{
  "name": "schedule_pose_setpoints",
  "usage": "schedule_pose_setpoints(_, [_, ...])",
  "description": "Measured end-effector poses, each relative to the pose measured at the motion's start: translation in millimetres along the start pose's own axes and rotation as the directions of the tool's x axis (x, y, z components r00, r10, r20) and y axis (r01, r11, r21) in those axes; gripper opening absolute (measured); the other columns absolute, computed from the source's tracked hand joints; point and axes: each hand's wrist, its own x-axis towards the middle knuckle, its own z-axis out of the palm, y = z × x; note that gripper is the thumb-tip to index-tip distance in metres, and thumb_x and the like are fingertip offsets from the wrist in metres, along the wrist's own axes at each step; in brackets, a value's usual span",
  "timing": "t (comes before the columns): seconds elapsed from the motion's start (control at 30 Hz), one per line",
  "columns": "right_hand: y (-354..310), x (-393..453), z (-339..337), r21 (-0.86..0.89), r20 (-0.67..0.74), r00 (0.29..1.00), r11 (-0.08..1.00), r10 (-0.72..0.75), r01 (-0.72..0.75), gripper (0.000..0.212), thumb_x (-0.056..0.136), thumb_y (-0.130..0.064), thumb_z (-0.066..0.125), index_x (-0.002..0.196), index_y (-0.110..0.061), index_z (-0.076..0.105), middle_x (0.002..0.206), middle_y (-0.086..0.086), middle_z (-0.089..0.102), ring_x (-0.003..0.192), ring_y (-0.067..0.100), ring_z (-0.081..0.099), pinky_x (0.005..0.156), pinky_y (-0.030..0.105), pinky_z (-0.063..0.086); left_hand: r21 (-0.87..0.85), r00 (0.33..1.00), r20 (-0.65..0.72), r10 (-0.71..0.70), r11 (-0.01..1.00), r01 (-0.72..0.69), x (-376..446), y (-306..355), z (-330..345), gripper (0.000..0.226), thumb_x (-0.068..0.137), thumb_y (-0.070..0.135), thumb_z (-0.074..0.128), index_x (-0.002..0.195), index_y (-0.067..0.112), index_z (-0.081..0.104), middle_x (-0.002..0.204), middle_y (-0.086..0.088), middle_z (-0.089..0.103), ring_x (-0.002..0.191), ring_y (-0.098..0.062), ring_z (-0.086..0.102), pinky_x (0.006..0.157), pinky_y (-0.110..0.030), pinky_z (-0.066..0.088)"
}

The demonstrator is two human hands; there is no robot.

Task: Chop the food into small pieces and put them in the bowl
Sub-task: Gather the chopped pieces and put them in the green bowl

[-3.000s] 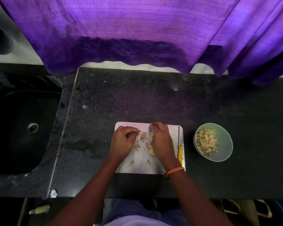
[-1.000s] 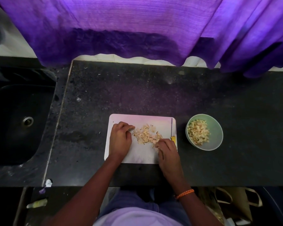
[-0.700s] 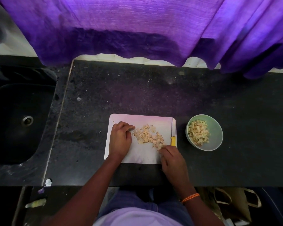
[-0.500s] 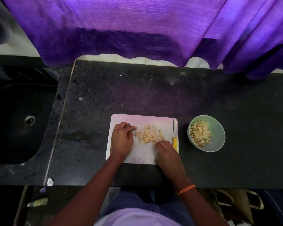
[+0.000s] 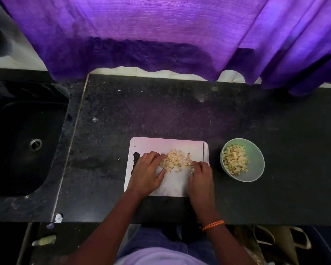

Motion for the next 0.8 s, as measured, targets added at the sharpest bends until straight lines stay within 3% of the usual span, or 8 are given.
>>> schedule_pose_setpoints(0.1, [-15,10,6,0.085,-0.016,1.0,0.996,0.015,-0.013,0.047,0.087,0.001,0.065,0.132,-0.007,0.063,0.125,0.01,0.058,0.113,0.027,0.056,0.094,0.04,0.055,-0.049,0.999,-0.018,-0.026,0.998,0.025,3,8,2,0.051,0.093,0.03,0.075,0.142,0.021,0.062,0.126,0.004,0.056,0.113,-0.019,0.054,0.099,-0.037,0.052])
schedule_pose_setpoints(0.23, [-27,20,-4,0.25,-0.096,0.992,0.963,-0.084,0.106,0.032,0.096,-0.004,0.058,0.125,-0.008,0.068,0.123,0.007,0.064,0.112,0.023,0.062,0.099,0.037,0.053,-0.124,0.996,-0.026,-0.079,0.989,0.076,11,11,-2,0.046,0.095,0.023,0.077,0.14,0.021,0.066,0.127,0.004,0.057,0.113,-0.016,0.059,0.091,-0.033,0.056])
schedule_pose_setpoints(0.37, [-22,30,-18,0.298,-0.191,0.98,0.948,-0.053,0.109,0.03,0.097,-0.001,0.05,0.112,-0.01,0.074,0.113,0.004,0.069,0.101,0.02,0.066,0.088,0.035,0.057,-0.217,0.984,-0.105,-0.144,0.969,0.119,16,7,-12,0.033,0.097,0.005,0.069,0.127,0.018,0.073,0.121,0.007,0.061,0.107,-0.011,0.064,0.089,-0.015,0.048])
schedule_pose_setpoints(0.47, [-15,37,-19,0.149,-0.15,0.988,0.989,0.025,-0.003,0.028,0.096,-0.002,0.054,0.117,-0.011,0.071,0.117,0.005,0.065,0.105,0.022,0.06,0.082,0.036,0.055,-0.237,0.976,-0.136,-0.171,0.962,0.135,21,4,-16,0.026,0.099,0.004,0.067,0.118,0.019,0.076,0.116,0.01,0.063,0.102,-0.009,0.065,0.085,-0.027,0.054])
schedule_pose_setpoints(0.57, [-8,40,-24,-0.124,-0.121,0.988,0.986,0.1,-0.115,0.044,0.087,0.003,0.061,0.13,-0.004,0.063,0.122,0.013,0.062,0.108,0.029,0.058,0.077,0.04,0.057,-0.23,0.975,-0.139,-0.173,0.963,0.138,23,1,-15,0.026,0.099,0.003,0.065,0.115,0.019,0.077,0.113,0.01,0.064,0.102,-0.01,0.065,0.084,-0.033,0.056])
schedule_pose_setpoints(0.8, [13,16,-14,-0.304,-0.055,0.989,0.941,0.139,-0.149,0.053,0.081,0.006,0.071,0.133,0.004,0.058,0.136,0.024,0.059,0.119,0.039,0.059,0.083,0.045,0.059,-0.202,0.972,-0.125,-0.198,0.964,0.171,26,2,-8,0.028,0.097,0.001,0.066,0.113,0.019,0.08,0.11,0.011,0.065,0.104,-0.011,0.061,0.091,-0.025,0.048])
